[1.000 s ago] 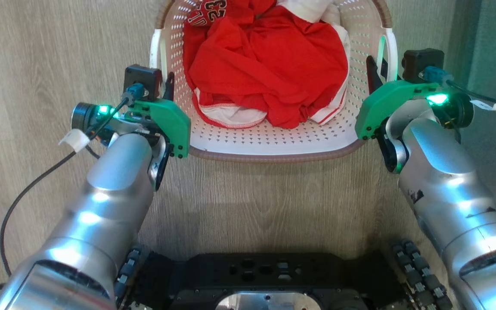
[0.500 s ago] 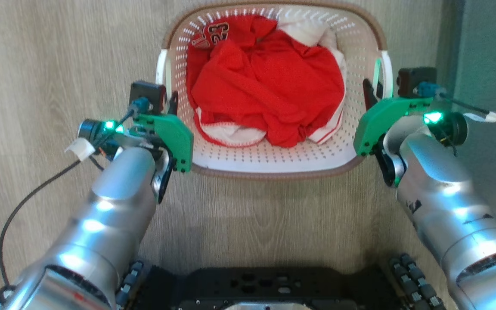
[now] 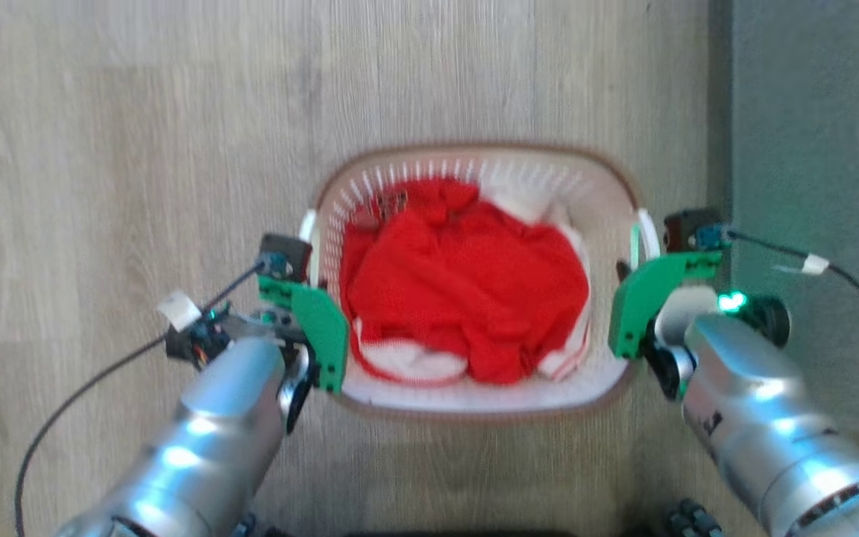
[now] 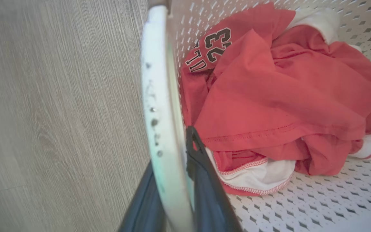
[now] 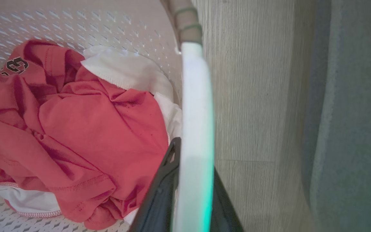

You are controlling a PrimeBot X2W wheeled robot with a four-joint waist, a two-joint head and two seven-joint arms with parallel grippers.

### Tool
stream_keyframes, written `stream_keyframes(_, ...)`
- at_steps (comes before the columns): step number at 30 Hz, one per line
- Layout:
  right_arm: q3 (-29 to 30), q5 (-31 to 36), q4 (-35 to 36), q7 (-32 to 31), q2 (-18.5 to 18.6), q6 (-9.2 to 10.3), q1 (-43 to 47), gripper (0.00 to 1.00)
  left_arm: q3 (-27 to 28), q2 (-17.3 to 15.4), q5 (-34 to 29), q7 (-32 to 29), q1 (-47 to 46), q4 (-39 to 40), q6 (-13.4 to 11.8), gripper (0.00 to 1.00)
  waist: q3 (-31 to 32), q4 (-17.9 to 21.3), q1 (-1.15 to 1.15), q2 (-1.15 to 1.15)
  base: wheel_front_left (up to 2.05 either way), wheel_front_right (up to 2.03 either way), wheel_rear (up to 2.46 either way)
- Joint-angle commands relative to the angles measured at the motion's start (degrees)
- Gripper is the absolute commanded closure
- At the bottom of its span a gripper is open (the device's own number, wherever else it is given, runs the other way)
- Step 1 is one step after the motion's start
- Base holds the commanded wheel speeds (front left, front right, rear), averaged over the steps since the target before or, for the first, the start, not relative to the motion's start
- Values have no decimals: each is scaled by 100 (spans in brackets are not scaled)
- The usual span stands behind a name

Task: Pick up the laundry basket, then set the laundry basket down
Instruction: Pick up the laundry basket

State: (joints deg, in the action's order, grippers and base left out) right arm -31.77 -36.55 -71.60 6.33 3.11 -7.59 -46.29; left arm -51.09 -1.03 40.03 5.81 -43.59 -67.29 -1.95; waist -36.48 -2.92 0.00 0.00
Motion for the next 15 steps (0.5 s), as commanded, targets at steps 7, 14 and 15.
stream_keyframes(7, -350, -322, -105, -485, -24, 10, 753, 100, -285, -185, 319, -493, 647, 11, 78, 100, 1212, -119, 0, 0, 0, 0, 0)
stream_keyframes(14, -695, -642, -40, -713, -24, 10, 1305, 100, -588, -185, 564, -671, 1149, 43, 74, 100, 2131, -224, 0, 0, 0, 0, 0)
stream_keyframes(15, -739, -681, -37, -732, -24, 10, 1360, 100, -626, -185, 590, -673, 1209, 42, 69, 100, 2232, -237, 0, 0, 0, 0, 0)
